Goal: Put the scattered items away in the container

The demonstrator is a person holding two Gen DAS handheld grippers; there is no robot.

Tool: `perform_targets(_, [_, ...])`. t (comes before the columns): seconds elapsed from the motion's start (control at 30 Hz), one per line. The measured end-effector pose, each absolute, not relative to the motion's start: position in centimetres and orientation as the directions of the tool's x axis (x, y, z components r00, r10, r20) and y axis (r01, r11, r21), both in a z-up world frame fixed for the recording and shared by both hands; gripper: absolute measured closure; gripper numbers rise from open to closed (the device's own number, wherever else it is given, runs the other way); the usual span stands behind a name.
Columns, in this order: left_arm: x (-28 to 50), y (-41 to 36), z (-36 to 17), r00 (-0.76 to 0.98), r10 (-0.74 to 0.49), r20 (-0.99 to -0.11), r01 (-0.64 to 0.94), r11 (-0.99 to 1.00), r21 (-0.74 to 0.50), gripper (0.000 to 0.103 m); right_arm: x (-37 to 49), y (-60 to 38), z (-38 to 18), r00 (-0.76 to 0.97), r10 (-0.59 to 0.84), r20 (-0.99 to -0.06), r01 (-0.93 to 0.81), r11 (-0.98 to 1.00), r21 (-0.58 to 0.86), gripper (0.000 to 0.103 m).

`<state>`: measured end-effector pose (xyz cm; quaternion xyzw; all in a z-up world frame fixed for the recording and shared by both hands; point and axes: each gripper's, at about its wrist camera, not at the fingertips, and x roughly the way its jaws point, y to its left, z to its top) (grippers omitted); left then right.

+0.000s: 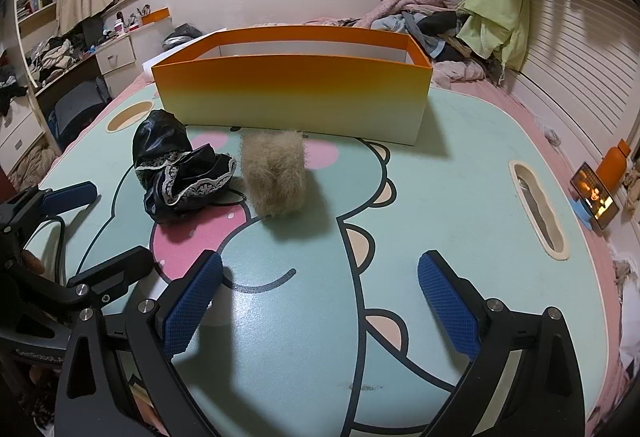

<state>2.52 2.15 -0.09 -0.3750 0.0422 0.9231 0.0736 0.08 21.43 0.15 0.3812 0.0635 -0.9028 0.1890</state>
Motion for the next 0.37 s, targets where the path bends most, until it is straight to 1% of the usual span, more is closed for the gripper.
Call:
perform_targets(0.2, [2.67,2.30,-0.07,-0.703,0.129,-0.699,-0.197,-0.980,0.018,0.000,0.07,21.41,0.16,-0.638,-0.293,-0.712,0.390,-0.920,0.029,0.004])
perform_targets(0.23, [2.52,2.27,-0.39,-0.703,0.132,-0.698,-0.200,-0.980,0.016,0.000,0.07,21.42,0.16,-0.638,-0.292,-0.712,0.389,-0.921,0.028,0.004])
perform_targets(0.27, [2.60,2.24,-0.39,-0.705,0.135,-0.696,-0.200,-0.980,0.012,0.000,0.04,21.42,0.14,-0.639,-0.289,-0.713,0.386,-0.922,0.028,0.001])
perform_targets(0.37, [2.65,2.26,-0.44,-0.705,0.134,-0.696,-0.199,-0.980,0.013,0.000,-0.22,21.74,-0.10,-0.637,-0.285,-0.716,0.381,-0.924,0.029,0.000])
